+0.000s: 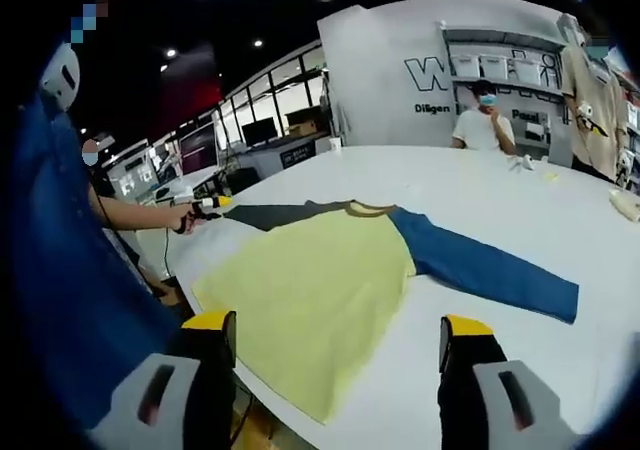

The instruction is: Fold the garment on the visible template until the final outline fits inside the template.

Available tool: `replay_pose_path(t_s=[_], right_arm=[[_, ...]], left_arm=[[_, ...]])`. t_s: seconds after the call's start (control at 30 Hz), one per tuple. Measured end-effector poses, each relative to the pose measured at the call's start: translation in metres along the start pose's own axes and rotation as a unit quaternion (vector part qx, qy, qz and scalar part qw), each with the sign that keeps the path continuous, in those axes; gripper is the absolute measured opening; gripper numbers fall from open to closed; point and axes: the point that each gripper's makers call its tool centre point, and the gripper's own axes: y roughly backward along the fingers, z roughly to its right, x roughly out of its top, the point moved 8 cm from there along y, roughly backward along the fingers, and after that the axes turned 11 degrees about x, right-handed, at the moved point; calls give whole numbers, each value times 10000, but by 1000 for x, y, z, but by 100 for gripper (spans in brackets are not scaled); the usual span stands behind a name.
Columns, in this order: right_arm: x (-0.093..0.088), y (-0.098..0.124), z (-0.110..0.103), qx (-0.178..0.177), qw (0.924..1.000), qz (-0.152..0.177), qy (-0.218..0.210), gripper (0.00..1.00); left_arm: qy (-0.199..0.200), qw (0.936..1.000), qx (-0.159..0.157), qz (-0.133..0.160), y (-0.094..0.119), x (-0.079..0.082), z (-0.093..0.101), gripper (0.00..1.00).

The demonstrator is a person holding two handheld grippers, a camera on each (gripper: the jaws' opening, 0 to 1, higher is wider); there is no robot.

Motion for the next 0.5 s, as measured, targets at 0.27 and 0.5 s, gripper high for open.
replay_pose_path(t_s=[0.27, 0.5], right_arm=[[5, -3, -2, -13, 10000, -52, 32, 77], [10, -13, -3, 135, 9993, -309, 180, 74]], left_arm=[[298, 9995, 21, 48, -18, 6, -11, 67], [696, 9975, 140, 55, -34, 7, -21, 53]])
